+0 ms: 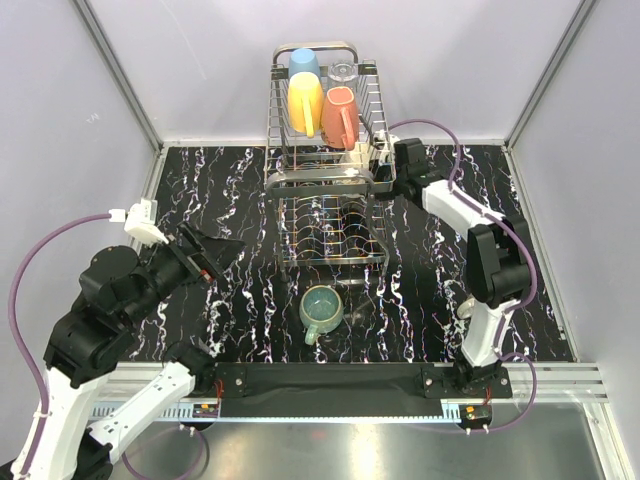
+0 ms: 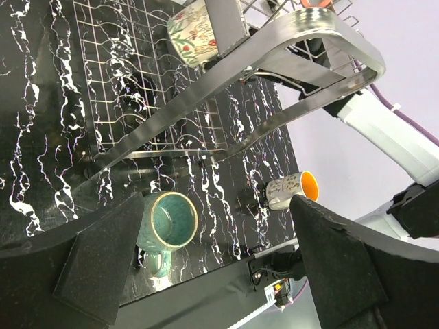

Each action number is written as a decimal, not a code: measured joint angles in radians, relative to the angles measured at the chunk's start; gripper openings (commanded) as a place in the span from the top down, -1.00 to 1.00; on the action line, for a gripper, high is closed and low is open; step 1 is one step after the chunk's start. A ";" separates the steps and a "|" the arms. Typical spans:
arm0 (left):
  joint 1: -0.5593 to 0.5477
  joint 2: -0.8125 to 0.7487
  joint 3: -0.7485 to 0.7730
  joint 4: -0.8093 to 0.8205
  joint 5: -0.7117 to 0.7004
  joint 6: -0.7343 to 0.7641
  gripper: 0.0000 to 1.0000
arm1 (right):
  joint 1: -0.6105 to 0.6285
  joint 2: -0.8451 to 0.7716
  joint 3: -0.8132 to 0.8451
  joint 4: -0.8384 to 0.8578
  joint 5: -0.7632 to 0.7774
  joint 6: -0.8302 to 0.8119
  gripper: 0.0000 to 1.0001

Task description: Load the cups into the dish rack

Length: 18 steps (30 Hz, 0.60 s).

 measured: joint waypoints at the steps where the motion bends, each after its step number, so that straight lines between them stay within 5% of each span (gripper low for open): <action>1: 0.000 0.000 -0.002 0.000 0.000 -0.001 -0.88 | 0.009 0.009 0.000 0.006 0.016 -0.009 1.00; 18: 0.000 0.000 -0.004 -0.009 -0.009 -0.002 -0.88 | 0.077 0.085 -0.005 0.109 0.280 -0.150 0.91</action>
